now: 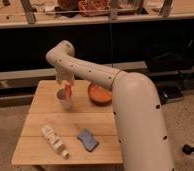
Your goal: Place the pepper in the ceramic cup
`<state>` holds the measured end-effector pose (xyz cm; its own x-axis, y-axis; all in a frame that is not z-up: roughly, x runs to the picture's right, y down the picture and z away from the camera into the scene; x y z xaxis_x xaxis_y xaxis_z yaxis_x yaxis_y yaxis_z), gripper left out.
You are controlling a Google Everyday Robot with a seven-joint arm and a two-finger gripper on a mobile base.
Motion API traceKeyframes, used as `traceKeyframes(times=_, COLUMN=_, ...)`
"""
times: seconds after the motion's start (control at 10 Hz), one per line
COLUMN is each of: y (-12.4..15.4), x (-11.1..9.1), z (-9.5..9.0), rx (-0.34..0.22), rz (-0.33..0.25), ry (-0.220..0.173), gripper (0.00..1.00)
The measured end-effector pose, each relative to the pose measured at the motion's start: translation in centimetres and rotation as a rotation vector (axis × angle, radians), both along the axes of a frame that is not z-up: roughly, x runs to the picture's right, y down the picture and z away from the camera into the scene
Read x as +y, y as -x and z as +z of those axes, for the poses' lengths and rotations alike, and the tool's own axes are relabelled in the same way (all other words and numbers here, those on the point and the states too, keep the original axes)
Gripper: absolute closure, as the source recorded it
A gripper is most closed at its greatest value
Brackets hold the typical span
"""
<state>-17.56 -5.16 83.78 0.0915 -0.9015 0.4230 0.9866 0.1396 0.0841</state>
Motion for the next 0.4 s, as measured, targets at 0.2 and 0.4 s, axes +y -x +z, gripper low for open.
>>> traceKeyframes(times=0.2, y=0.04, x=0.03, z=0.09, rx=0.003, rz=-0.001, ry=-0.002, gripper=0.20)
traceKeyframes(times=0.4, y=0.16, x=0.03, z=0.13, rx=0.003, rz=-0.001, ry=-0.007, gripper=0.20)
